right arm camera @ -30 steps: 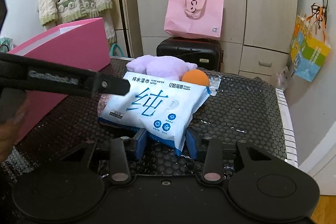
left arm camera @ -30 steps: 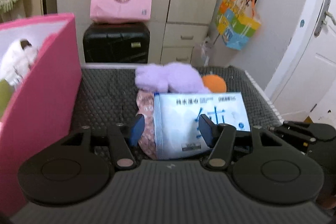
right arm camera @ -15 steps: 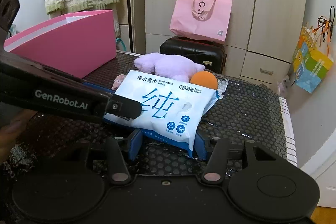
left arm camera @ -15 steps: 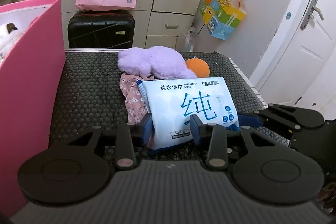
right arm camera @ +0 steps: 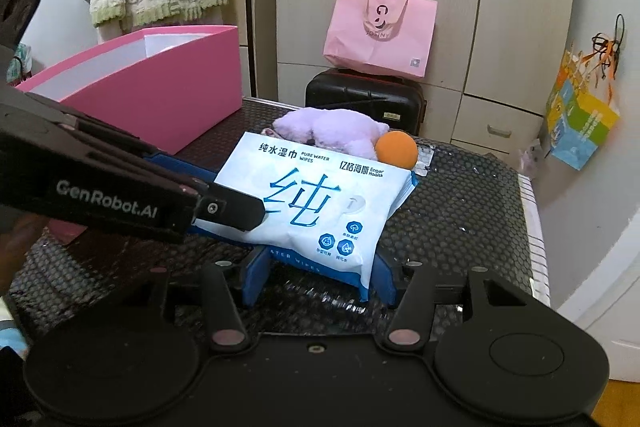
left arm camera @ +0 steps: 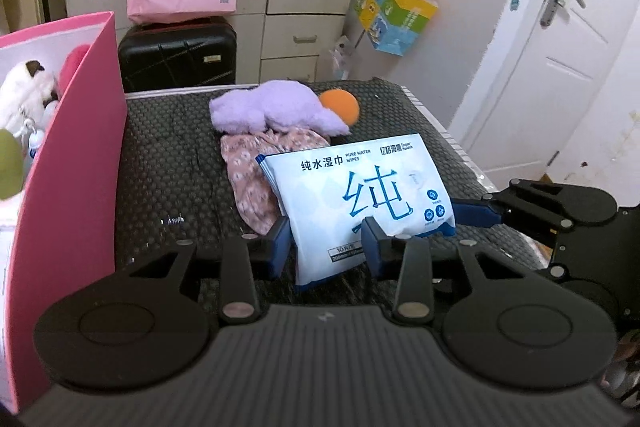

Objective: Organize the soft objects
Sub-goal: 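Grasp the white wet-wipes pack with the left tool and lift it, then carry the wet-wipes pack into the pink box and open the left tool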

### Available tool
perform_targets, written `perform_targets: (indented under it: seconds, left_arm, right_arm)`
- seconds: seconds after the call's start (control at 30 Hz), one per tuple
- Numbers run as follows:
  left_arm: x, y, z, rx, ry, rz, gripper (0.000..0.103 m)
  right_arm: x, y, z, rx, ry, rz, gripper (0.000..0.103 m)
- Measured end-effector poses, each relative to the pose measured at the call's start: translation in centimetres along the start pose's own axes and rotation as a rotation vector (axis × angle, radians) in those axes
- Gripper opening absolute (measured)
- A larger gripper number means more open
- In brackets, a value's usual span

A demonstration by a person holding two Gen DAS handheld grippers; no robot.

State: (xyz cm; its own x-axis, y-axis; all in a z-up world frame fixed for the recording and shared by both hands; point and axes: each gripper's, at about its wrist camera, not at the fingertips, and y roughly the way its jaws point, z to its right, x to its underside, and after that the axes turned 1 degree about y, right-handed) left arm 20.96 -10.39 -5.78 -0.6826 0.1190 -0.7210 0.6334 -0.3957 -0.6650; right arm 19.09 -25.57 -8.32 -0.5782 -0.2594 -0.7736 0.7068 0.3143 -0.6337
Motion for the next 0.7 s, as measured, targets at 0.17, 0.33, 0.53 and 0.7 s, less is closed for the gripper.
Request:
perform_targets:
  seconds: [0.17,0.33,0.53,0.7]
  left_arm:
    - [0.8,-1.9,0.2,0.028,0.006,-0.024,0.037]
    - [1.7,-4.0,0.4,0.042,0.024,-0.040,0.037]
    - [2.8,-7.0,0.3,0.061,0.054,-0.067,0.039]
    - [3.7,-9.4,-0.2,0.078,0.070,-0.087,0.039]
  right_arm:
    - [0.4,-2.1,-0.7,-0.018,0.031,-0.021,0.061]
    - [0.6,-3.9,-2.1,-0.036,0.041,-0.042,0.061]
    - [0.7,-5.8,-3.7,-0.077,0.054,-0.072,0.061]
    - [0.8,-7.4,-5.3,-0.104,0.039,-0.078,0.061]
